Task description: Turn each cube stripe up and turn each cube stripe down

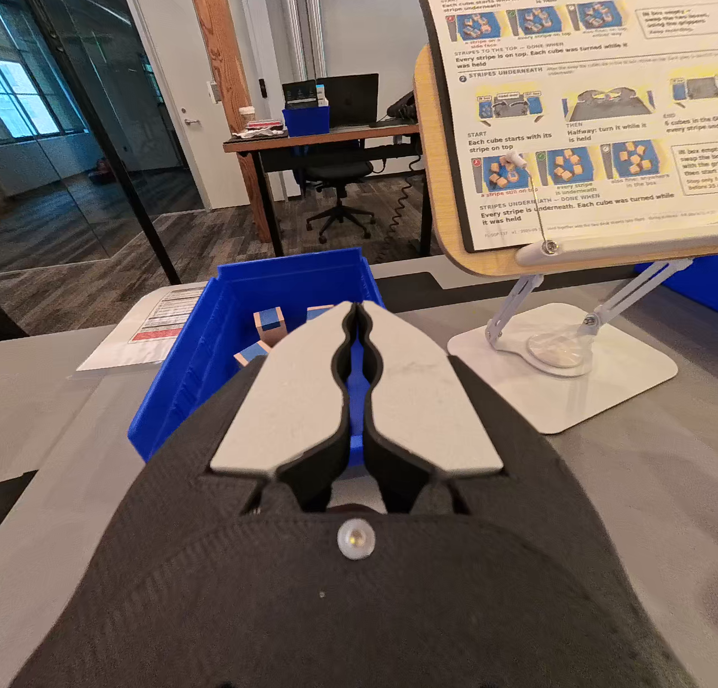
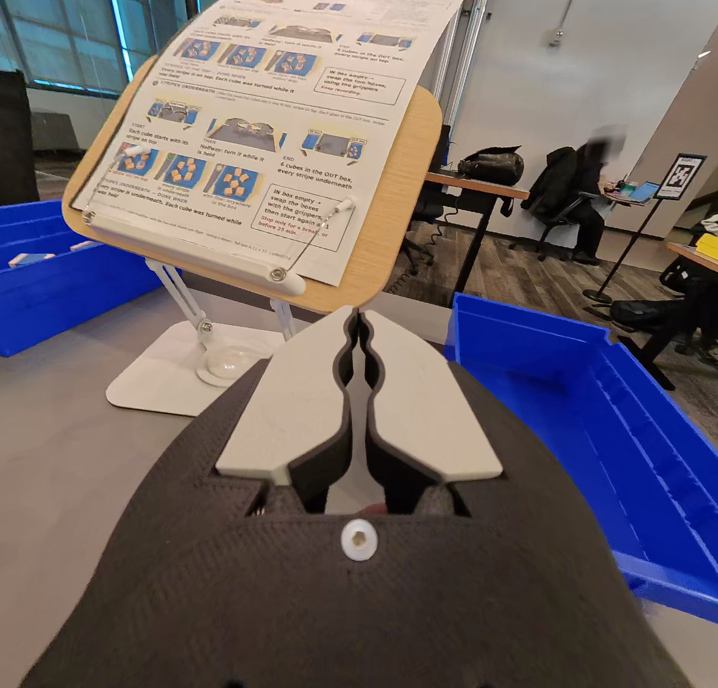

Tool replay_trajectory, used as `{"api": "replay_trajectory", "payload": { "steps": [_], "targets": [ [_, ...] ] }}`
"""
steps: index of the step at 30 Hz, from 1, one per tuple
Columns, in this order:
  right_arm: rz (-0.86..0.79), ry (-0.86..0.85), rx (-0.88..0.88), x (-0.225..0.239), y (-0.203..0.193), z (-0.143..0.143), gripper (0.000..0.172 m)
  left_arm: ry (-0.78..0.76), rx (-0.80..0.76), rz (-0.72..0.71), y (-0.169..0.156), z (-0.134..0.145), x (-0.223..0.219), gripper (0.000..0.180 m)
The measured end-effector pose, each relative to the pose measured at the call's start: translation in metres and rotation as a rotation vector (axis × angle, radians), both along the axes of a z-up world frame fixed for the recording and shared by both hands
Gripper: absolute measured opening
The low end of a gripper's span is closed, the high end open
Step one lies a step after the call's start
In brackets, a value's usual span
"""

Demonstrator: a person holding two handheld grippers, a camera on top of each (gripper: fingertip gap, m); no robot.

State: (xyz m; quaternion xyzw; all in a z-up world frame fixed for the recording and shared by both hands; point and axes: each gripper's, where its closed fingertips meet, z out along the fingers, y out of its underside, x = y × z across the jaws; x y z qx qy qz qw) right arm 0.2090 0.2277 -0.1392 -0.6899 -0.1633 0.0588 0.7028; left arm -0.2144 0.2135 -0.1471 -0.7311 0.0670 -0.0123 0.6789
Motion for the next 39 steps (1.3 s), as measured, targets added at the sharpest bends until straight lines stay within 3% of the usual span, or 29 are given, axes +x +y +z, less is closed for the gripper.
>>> {"api": "replay_trajectory", "payload": {
  "steps": [2,6,12,20,39],
  "targets": [
    [-0.024,-0.023,-0.009,0.003,0.002,-0.004,0.004,-0.012,-0.010,-0.020,0.002,-0.003,0.006,0.000],
    [-0.091,-0.032,-0.027,0.010,0.007,-0.013,0.028,-0.023,-0.033,-0.041,0.005,-0.011,0.017,0.003],
    [-0.139,-0.037,-0.044,0.014,0.013,-0.022,0.057,-0.030,-0.052,0.006,0.010,-0.019,0.024,0.061],
    [-0.152,-0.033,-0.061,0.013,0.016,-0.029,0.068,-0.010,-0.078,-0.020,0.011,-0.028,0.045,0.068],
    [-0.126,-0.026,-0.059,0.005,0.015,-0.026,0.068,0.028,-0.092,-0.015,0.012,-0.036,0.057,0.067]
  ]
}}
